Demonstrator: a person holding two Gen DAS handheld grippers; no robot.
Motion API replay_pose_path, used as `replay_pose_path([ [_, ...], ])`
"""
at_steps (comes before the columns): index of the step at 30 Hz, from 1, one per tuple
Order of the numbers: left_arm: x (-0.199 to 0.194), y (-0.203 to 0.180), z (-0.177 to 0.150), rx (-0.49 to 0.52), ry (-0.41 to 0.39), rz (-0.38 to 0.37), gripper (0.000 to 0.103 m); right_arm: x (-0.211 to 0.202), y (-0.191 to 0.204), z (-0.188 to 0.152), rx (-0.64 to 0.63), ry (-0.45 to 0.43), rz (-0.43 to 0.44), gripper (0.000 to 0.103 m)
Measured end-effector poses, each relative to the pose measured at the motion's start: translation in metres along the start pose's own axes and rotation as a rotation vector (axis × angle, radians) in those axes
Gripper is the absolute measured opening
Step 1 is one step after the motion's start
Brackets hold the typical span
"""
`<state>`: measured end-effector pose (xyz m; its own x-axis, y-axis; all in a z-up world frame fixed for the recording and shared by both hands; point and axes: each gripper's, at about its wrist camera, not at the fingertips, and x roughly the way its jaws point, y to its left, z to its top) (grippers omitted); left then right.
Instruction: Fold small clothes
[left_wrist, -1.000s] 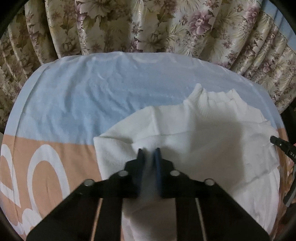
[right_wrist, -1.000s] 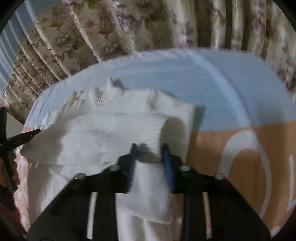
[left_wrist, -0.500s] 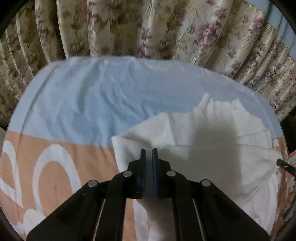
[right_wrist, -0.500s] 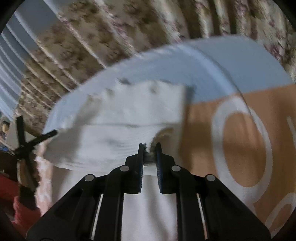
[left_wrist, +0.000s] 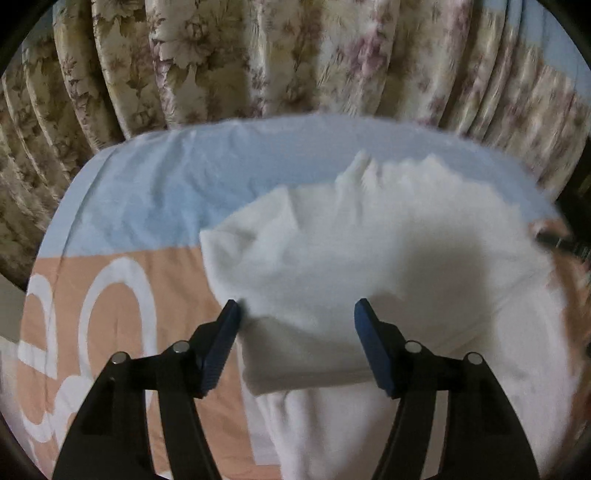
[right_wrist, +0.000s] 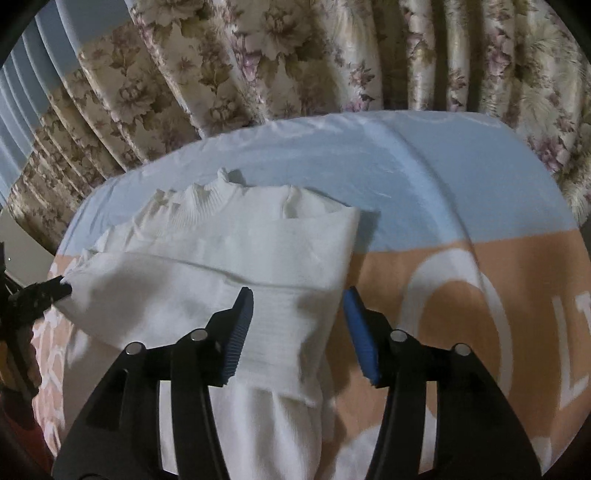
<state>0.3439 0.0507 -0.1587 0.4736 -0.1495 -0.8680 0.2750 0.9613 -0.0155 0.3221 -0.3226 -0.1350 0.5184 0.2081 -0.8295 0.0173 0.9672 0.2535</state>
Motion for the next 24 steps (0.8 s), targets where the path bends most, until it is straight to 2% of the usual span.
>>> replay_pose_path([
  [2,0.016,0.017,-0.013,-0.068,0.052,-0.026,0.066,0.010,0.005,0.001,-0.011,0.026,0.001,0.047],
  [4,0.018,0.032,-0.022,-0.120,0.024,-0.082,0.066,0.014,0.009,-0.002,-0.019,0.055,-0.018,0.046],
  [8,0.017,0.026,-0.024,-0.085,0.019,-0.044,0.066,0.007,0.013,-0.011,-0.027,0.038,-0.040,0.040],
  [11,0.019,0.028,-0.025,-0.098,0.013,-0.039,0.067,0.010,0.020,-0.015,-0.058,0.040,-0.055,0.024],
  [12,0.019,0.029,-0.026,-0.110,0.010,-0.042,0.067,0.011,0.021,-0.016,-0.074,0.033,-0.076,0.015],
  [13,0.018,0.029,-0.026,-0.117,0.007,-0.043,0.069,0.011,0.024,-0.016,-0.093,0.018,-0.096,0.013],
  [14,0.016,0.029,-0.028,-0.119,0.004,-0.037,0.073,0.009,0.024,-0.014,-0.100,-0.005,-0.096,0.006],
  [16,0.012,0.029,-0.028,-0.117,-0.007,-0.013,0.079,0.003,0.021,-0.006,-0.085,-0.043,-0.075,0.005],
  [21,-0.001,0.033,-0.028,-0.138,-0.055,-0.025,0.082,-0.011,0.027,0.022,-0.118,-0.155,-0.061,0.003],
  [24,-0.013,0.038,-0.025,-0.157,-0.090,-0.027,0.085,-0.004,0.025,0.031,-0.120,-0.162,-0.075,0.003],
])
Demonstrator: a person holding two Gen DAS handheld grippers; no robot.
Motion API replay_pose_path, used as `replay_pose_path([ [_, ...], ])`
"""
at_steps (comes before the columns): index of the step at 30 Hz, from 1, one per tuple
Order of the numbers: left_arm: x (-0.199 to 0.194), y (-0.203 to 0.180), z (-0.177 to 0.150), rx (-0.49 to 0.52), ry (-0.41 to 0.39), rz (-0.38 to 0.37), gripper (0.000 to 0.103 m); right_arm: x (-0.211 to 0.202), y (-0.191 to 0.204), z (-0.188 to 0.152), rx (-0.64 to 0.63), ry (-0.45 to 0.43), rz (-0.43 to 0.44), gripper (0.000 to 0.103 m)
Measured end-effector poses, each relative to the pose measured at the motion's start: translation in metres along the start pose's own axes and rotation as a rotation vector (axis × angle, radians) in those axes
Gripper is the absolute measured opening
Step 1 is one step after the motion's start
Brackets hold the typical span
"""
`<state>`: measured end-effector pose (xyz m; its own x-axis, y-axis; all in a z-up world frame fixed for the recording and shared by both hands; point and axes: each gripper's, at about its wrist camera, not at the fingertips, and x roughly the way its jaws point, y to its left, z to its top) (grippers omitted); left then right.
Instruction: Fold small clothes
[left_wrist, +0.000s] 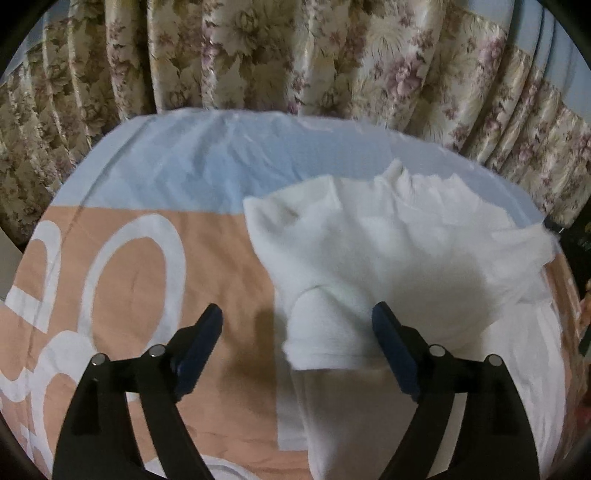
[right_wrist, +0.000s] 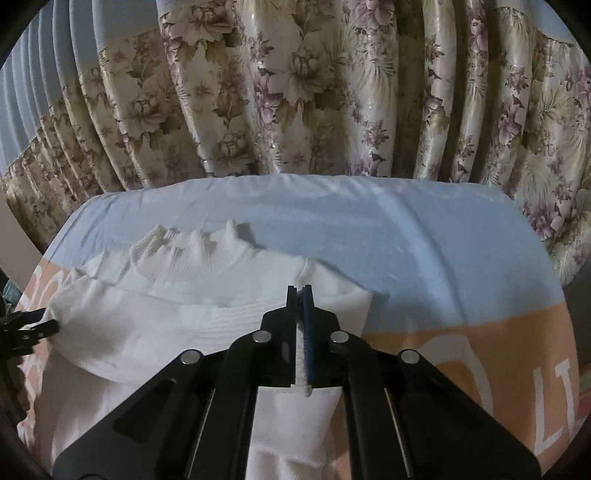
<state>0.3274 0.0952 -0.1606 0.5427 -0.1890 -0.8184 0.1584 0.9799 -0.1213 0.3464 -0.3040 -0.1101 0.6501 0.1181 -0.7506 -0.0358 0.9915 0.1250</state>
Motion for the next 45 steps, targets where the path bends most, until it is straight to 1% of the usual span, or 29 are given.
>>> replay_pose_path([
  [1,-0.002,0.001,0.002,-0.006,-0.004,-0.005,0.087,0.007,-0.002,-0.001,-0.001,0.027,-0.007,0.003],
  [2,-0.005,0.003,0.005,-0.011,-0.007,-0.005,0.088,0.016,-0.007,-0.004,0.000,0.076,-0.016,0.003],
  [3,-0.005,0.004,0.009,-0.011,-0.011,0.004,0.088,0.019,-0.009,-0.008,0.001,0.096,-0.027,0.004],
  [4,-0.005,0.005,0.012,-0.010,-0.011,0.010,0.088,0.024,-0.012,-0.014,0.003,0.124,-0.055,0.004],
  [6,0.001,0.006,0.023,-0.004,0.006,0.045,0.088,0.024,-0.015,-0.022,0.009,0.138,-0.092,0.012],
  [7,0.008,0.006,0.029,-0.003,0.030,0.069,0.088,0.020,-0.018,-0.024,0.022,0.134,-0.089,0.018],
  [8,0.013,0.006,0.032,-0.003,0.048,0.080,0.088,0.011,-0.019,-0.026,0.039,0.110,-0.082,0.030],
  [9,0.020,0.006,0.034,0.000,0.068,0.094,0.088,0.003,-0.017,-0.026,0.047,0.082,-0.084,0.038],
  [10,0.026,0.005,0.034,0.005,0.085,0.118,0.088,-0.009,-0.011,-0.025,0.050,0.043,-0.075,0.040],
  [11,0.033,0.003,0.033,0.013,0.107,0.149,0.088,-0.013,-0.005,-0.026,0.044,0.029,-0.054,0.042],
  [14,0.035,0.009,0.022,0.009,0.102,0.181,0.089,-0.017,0.032,-0.031,-0.031,0.017,0.039,0.042],
  [16,0.030,0.021,0.011,-0.032,0.098,0.183,0.090,-0.010,0.049,-0.037,-0.066,0.039,0.077,0.042],
  [19,0.020,0.036,0.002,-0.084,0.094,0.149,0.089,0.009,0.061,-0.048,-0.105,0.087,0.077,0.042],
  [21,0.011,0.037,-0.001,-0.078,0.093,0.162,0.089,0.016,0.057,-0.052,-0.092,0.108,0.076,0.042],
  [23,-0.001,0.033,0.000,-0.079,0.076,0.165,0.089,0.014,0.049,-0.054,-0.075,0.105,0.072,0.042],
  [25,-0.014,0.023,0.005,-0.079,0.039,0.125,0.089,0.007,0.044,-0.052,-0.059,0.082,0.084,0.042],
  [26,-0.019,0.011,0.009,-0.076,0.019,0.069,0.090,0.001,0.043,-0.053,-0.048,0.058,0.111,0.045],
  [27,-0.020,0.003,0.012,-0.068,0.015,0.034,0.093,-0.001,0.043,-0.051,-0.042,0.046,0.128,0.050],
  [28,-0.017,-0.014,0.016,-0.042,0.014,-0.017,0.095,-0.002,0.044,-0.050,-0.041,0.038,0.140,0.052],
  [29,-0.014,-0.024,0.018,-0.023,0.015,-0.037,0.095,-0.002,0.048,-0.049,-0.048,0.036,0.153,0.054],
  [32,0.010,-0.065,0.023,0.064,0.032,-0.098,0.095,0.006,0.062,-0.051,-0.081,0.051,0.191,0.054],
  [33,0.021,-0.075,0.022,0.091,0.037,-0.103,0.095,0.011,0.067,-0.053,-0.095,0.061,0.185,0.054],
  [34,0.030,-0.080,0.022,0.105,0.046,-0.097,0.095,0.019,0.071,-0.056,-0.116,0.085,0.169,0.054],
  [35,0.043,-0.083,0.020,0.122,0.070,-0.071,0.095,0.021,0.073,-0.059,-0.129,0.091,0.155,0.053],
  [36,0.048,-0.087,0.017,0.142,0.072,-0.053,0.095,0.021,0.072,-0.062,-0.149,0.086,0.138,0.053],
  [38,0.045,-0.090,0.011,0.205,0.046,-0.027,0.095,0.017,0.068,-0.065,-0.178,0.079,0.103,0.053],
  [40,0.041,-0.088,0.004,0.232,0.034,-0.007,0.095,0.012,0.057,-0.068,-0.196,0.072,0.054,0.053],
  [43,0.033,-0.077,0.000,0.218,0.015,0.033,0.095,0.007,0.030,-0.070,-0.159,0.071,0.068,0.052],
  [45,0.023,-0.069,0.006,0.178,-0.014,0.030,0.095,0.004,0.024,-0.068,-0.158,0.072,0.020,0.055],
])
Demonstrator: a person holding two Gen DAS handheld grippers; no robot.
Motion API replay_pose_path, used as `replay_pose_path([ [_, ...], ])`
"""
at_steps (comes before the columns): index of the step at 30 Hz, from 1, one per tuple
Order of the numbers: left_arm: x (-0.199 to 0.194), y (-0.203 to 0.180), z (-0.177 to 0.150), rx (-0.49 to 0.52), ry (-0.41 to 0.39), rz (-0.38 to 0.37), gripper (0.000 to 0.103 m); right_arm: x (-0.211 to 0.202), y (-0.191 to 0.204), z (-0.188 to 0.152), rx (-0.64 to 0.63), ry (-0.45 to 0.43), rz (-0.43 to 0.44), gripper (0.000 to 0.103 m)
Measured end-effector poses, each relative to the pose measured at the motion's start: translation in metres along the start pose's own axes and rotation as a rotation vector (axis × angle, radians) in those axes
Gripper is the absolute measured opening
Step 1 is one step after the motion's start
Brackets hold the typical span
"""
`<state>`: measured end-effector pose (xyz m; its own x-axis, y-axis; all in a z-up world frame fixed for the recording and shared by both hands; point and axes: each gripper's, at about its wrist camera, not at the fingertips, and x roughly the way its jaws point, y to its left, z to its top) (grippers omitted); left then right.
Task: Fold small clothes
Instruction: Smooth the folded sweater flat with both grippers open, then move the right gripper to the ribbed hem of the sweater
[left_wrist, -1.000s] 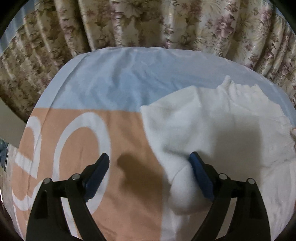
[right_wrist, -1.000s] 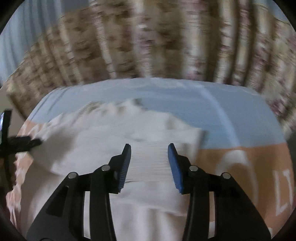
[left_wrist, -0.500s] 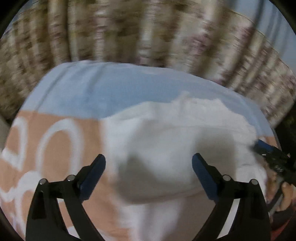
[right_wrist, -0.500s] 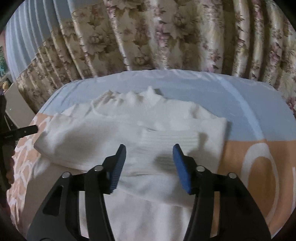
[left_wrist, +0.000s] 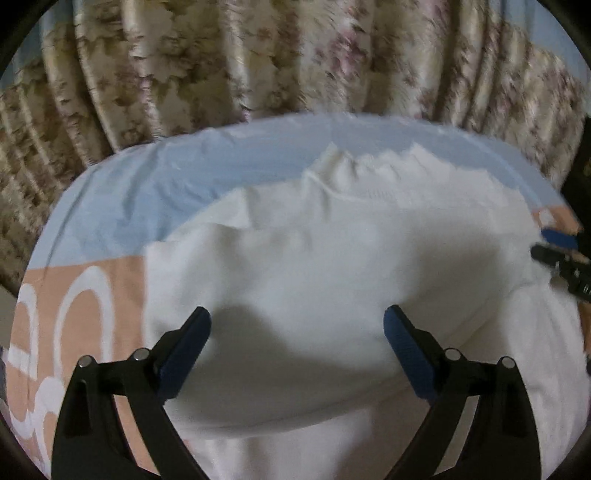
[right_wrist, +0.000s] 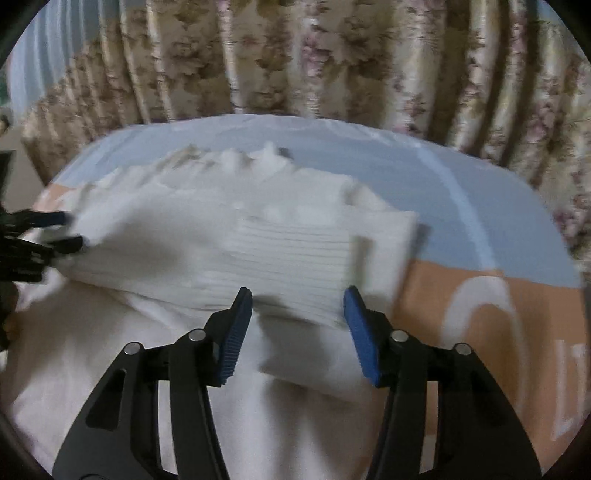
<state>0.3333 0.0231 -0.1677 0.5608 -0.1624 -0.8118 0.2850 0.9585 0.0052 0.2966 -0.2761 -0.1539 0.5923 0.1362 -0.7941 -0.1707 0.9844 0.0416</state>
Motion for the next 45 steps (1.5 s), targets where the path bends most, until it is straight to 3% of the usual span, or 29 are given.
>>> replay_pose_path([
  [2,-0.004,0.010,0.012,-0.058,-0.018,-0.017,0.101,-0.007,-0.002,0.008,0.038,-0.035,0.041,0.055],
  [4,0.005,0.014,0.025,-0.094,0.016,0.001,0.101,-0.007,0.006,0.020,0.054,-0.059,0.078,0.058],
  [10,0.045,0.016,0.035,-0.123,0.083,0.032,0.101,0.035,0.052,0.047,-0.021,0.006,0.129,0.058],
  [12,0.043,0.015,0.030,-0.097,0.061,0.045,0.101,0.045,0.051,0.044,-0.027,0.034,0.109,0.056],
  [16,0.039,0.023,0.019,-0.098,0.032,0.046,0.101,0.039,0.027,0.034,0.000,0.006,0.073,0.053],
  [18,0.035,0.027,0.017,-0.107,0.030,0.063,0.101,0.035,0.010,0.029,0.043,-0.003,0.096,0.044],
  [20,0.028,0.030,0.012,-0.123,0.036,0.093,0.101,0.031,0.005,0.025,0.052,-0.009,0.106,0.043],
  [22,0.020,0.034,0.009,-0.158,0.046,0.090,0.101,0.025,0.006,0.024,0.049,-0.019,0.100,0.044],
  [24,0.008,0.034,0.003,-0.186,0.041,0.063,0.101,0.016,0.011,0.021,0.042,-0.030,0.094,0.061],
  [28,-0.022,0.018,-0.015,-0.186,0.032,0.053,0.101,-0.009,0.029,0.007,0.018,-0.041,0.090,0.065],
  [30,-0.035,0.009,-0.032,-0.195,0.051,0.023,0.101,-0.019,0.037,-0.008,0.031,-0.022,0.104,0.076],
  [32,-0.043,0.002,-0.048,-0.203,0.081,-0.008,0.101,-0.029,0.046,-0.026,0.033,0.000,0.115,0.080],
  [35,-0.052,-0.009,-0.074,-0.202,0.116,-0.036,0.101,-0.041,0.059,-0.048,0.005,0.026,0.096,0.080],
  [40,-0.080,-0.030,-0.111,-0.132,0.129,-0.007,0.101,-0.065,0.070,-0.085,-0.006,0.037,0.095,0.080],
  [45,-0.116,-0.029,-0.147,-0.155,0.144,-0.038,0.101,-0.110,0.066,-0.116,0.047,0.028,0.130,0.083],
])
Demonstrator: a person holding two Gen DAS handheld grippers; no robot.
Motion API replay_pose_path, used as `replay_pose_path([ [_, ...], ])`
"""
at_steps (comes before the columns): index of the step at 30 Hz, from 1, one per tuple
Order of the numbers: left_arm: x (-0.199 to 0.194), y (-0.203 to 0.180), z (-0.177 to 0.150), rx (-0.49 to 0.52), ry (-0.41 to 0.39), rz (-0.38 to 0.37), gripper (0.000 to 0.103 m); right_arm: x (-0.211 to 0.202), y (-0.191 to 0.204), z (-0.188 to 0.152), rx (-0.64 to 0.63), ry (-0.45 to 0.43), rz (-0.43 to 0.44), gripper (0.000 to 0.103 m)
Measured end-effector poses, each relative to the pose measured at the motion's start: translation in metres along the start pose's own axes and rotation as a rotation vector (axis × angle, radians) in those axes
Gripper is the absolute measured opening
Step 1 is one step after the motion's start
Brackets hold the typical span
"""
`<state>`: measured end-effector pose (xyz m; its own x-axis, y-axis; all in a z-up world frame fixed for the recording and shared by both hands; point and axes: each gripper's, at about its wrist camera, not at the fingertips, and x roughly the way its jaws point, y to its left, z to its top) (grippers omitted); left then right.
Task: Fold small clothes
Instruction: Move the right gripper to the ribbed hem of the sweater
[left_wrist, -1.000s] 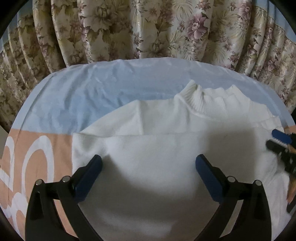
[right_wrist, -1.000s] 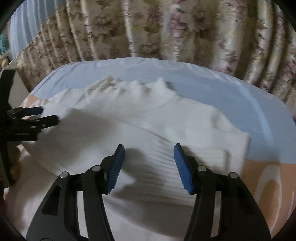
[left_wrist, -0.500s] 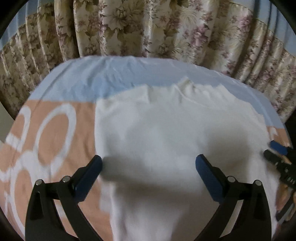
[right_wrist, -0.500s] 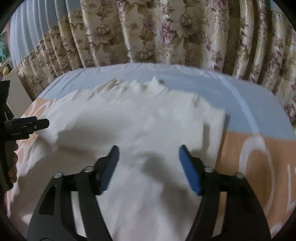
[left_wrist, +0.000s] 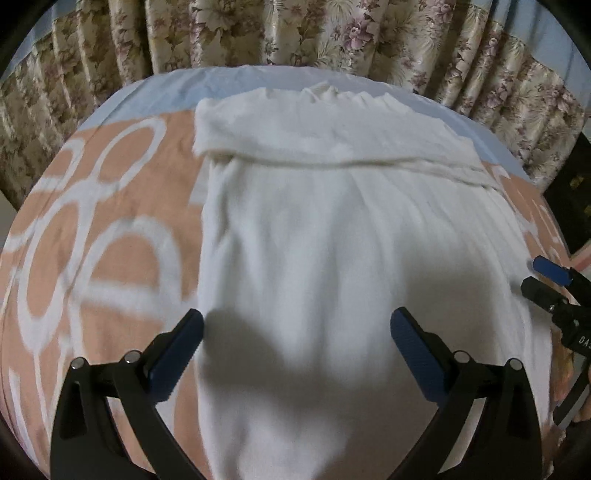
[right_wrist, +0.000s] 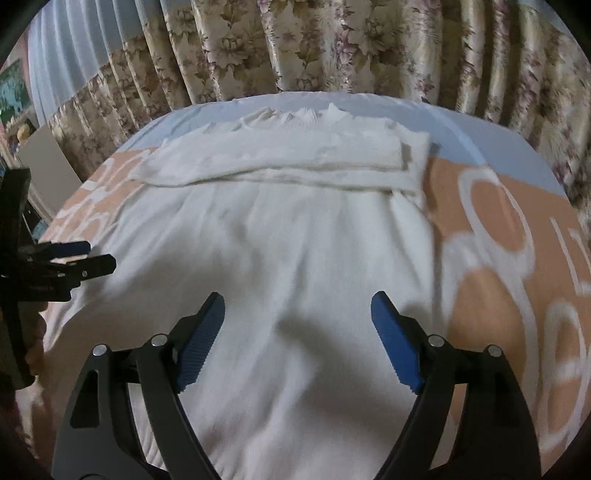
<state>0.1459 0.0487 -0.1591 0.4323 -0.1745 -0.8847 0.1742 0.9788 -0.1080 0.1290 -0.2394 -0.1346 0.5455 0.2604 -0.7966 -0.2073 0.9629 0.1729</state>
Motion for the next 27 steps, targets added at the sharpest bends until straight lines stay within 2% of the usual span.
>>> replay_pose_path([
  [8,-0.031,0.020,-0.065,-0.057,0.058,0.019,0.101,-0.041,0.004,-0.064,0.054,0.067,-0.014,0.084],
  [12,-0.041,0.018,-0.084,-0.030,0.062,0.050,0.101,-0.053,0.013,-0.084,0.031,0.079,-0.068,0.084],
  [15,-0.043,0.013,-0.092,-0.013,0.060,0.068,0.101,-0.060,0.015,-0.091,0.037,0.068,-0.077,0.085],
  [17,-0.043,0.012,-0.095,-0.016,0.050,0.080,0.101,-0.066,0.017,-0.094,0.048,0.044,-0.094,0.090],
  [20,-0.044,0.016,-0.096,-0.057,0.038,0.082,0.101,-0.075,0.019,-0.094,0.051,0.003,-0.154,0.096],
  [23,-0.047,0.022,-0.095,-0.085,0.028,0.086,0.101,-0.084,0.022,-0.093,0.041,-0.028,-0.171,0.100],
  [27,-0.051,0.021,-0.094,-0.075,0.015,0.127,0.101,-0.082,0.025,-0.095,0.002,-0.022,-0.201,0.100],
])
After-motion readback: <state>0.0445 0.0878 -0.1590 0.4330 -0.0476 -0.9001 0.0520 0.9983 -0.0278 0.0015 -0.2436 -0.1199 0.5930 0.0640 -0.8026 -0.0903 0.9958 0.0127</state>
